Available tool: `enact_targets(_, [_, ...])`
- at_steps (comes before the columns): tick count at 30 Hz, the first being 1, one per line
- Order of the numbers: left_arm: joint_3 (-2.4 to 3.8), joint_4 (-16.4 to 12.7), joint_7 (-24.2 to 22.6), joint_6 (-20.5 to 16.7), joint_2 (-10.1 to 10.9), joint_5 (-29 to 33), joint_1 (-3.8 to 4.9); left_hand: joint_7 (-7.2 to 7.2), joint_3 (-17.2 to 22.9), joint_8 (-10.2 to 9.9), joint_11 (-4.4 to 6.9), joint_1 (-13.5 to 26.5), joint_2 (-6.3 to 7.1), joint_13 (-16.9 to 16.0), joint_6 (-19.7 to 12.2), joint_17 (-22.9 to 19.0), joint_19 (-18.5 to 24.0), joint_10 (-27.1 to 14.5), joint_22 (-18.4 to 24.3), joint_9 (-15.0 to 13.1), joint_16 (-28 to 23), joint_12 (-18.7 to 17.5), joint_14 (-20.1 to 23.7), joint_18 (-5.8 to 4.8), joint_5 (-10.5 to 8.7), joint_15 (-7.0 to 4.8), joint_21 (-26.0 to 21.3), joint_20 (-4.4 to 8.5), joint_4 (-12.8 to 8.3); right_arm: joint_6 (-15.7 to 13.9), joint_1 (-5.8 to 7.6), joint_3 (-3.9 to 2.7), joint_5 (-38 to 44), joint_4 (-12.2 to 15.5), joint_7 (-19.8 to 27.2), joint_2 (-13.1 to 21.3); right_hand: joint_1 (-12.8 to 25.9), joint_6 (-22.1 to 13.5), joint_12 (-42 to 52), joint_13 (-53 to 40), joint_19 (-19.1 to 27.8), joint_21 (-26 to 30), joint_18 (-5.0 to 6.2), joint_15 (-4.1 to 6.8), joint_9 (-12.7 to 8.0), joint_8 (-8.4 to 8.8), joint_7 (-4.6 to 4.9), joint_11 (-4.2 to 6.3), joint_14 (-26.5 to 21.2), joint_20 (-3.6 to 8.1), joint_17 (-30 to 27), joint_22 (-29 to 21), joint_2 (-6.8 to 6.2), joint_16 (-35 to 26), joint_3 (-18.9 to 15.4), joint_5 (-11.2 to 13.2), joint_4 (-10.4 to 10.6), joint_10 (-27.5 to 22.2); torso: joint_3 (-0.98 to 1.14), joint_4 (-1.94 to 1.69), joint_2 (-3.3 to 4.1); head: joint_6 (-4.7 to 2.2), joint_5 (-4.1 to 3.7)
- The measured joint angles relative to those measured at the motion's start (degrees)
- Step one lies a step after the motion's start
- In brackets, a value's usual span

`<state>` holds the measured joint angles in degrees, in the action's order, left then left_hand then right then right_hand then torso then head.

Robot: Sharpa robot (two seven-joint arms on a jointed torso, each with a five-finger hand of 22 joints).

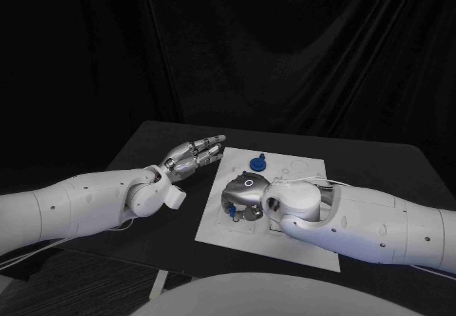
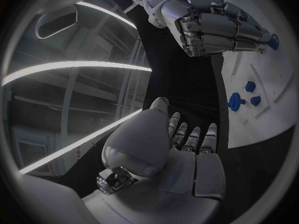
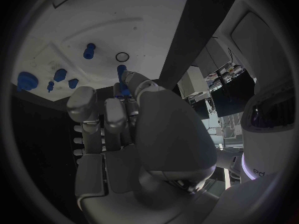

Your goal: Assemble the parts on the task board

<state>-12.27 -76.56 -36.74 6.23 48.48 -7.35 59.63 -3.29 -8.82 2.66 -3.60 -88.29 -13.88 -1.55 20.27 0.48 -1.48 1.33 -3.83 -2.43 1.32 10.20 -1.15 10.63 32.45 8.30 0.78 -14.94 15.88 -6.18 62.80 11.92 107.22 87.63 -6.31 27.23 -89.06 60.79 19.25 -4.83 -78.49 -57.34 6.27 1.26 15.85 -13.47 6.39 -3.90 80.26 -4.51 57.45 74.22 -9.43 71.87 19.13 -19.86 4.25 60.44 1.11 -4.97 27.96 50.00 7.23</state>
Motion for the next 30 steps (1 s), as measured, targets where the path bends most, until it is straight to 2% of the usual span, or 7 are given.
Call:
enact_targets(4, [0.0, 0.0, 0.0, 0.0, 0.0, 0.0, 0.0, 0.0, 0.0, 0.0, 0.0, 0.0, 0.0, 0.0, 0.0, 0.0, 0.0, 0.0, 0.0, 0.0, 0.0, 0.0, 0.0, 0.0, 0.0, 0.0, 0.0, 0.0, 0.0, 0.78, -0.07, 0.0, 0.13, -0.3, -0.01, -0.14, 0.0, 0.0, 0.0, 0.0, 0.32, 0.0, 0.0, -0.18, 0.0, 0.0, 0.0, 0.0, -0.19, -0.3, -0.05, 0.0, 0.0, 0.0, 0.0, 0.0, 0.0, 0.0, 0.0, 0.03, -0.03, 0.0, 0.0])
enact_targets(11, [0.0, 0.02, 0.02, 0.02, -0.02, 0.0, 0.0, 0.0, 0.0, 0.0, 0.0, 0.0, 0.0, 0.0, 0.0, 0.0, 0.0, 0.0, 0.0, 0.0, 0.0, 0.0, 0.0, 0.0, 0.0, 0.0, 0.0, 0.0, 0.0, 1.7, -0.52, 0.0, 0.26, -0.54, -0.04, -0.21, 0.0, 0.0, 0.0, -0.01, 0.61, 0.0, -0.01, -0.18, 0.0, 0.0, 0.0, 0.0, -0.19, 0.0, -0.06, 0.0, 0.0, 0.0, 0.0, 0.0, 0.0, 0.01, 0.0, 0.01, -0.05, 0.0, -0.12])
enact_targets(30, [0.0, 0.33, 0.11, 0.05, -0.38, 0.0, 0.0, -0.01, 0.0, 0.0, 0.0, 0.0, 0.0, 0.0, -0.01, 0.0, 0.0, 0.0, 0.0, 0.0, 0.0, 0.0, 0.0, 0.0, 0.0, 0.0, 0.0, 0.0, 0.0, 1.71, -1.17, -0.22, 0.55, -1.09, -0.34, -0.27, 0.0, 0.0, 0.0, -0.04, 0.62, 0.01, -0.01, -0.18, 0.16, 0.0, 0.01, -0.09, -0.19, 0.0, -0.31, 0.0, 0.0, 0.0, 0.55, -0.01, -0.55, 0.08, 0.0, 0.05, -0.04, -0.01, -0.21])
